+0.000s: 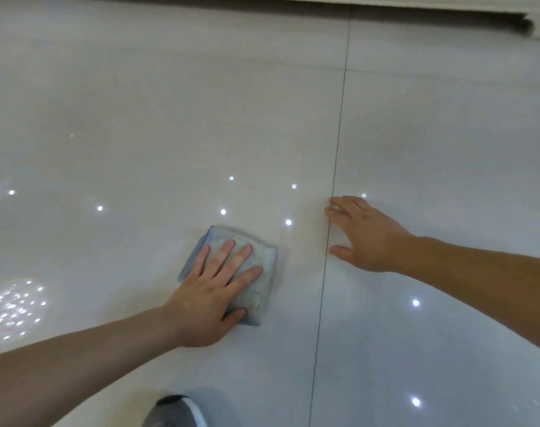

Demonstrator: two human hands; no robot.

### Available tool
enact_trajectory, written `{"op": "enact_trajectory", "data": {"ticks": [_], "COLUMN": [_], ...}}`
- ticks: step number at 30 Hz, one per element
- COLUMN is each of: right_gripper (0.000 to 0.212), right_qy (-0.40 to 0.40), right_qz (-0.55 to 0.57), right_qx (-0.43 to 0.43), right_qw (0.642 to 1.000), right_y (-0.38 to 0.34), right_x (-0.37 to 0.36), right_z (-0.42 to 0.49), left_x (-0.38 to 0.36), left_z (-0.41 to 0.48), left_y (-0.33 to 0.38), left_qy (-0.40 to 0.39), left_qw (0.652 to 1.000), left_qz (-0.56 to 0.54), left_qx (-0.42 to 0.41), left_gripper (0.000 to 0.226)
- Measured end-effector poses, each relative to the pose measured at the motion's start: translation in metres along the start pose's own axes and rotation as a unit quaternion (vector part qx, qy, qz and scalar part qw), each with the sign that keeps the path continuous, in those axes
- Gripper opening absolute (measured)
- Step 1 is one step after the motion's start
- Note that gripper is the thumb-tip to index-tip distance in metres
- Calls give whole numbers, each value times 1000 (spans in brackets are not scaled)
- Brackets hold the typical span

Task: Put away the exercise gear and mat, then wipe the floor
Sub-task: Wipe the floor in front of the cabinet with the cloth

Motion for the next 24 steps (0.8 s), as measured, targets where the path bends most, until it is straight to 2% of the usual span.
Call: {"op": "enact_trajectory", "data": {"ticks": [6,16,24], "right_gripper": [76,78,78], "right_qy": [8,26,37], "right_qz": [8,29,47], "right_qx": [-58,-134,-226], "right_qw": [998,990,972], "right_y": [51,108,166], "right_x": [4,-10,-26], "right_z": [-26,-85,-156], "left_x": [-7,-6,1], "left_z": [28,93,147], "left_y": [67,137,209], "left_qy": [-13,-50,-64], "left_qw": [999,995,988], "left_qz": [8,12,-5], "left_qx": [-40,-82,-142], "left_gripper": [79,78,78]}}
Point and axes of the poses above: each hand's wrist, its own z-axis towards the middle knuckle, its own x-axis out of the back of the hand, y = z × x, the point moved 10 cm from there along z, towards the middle knuckle
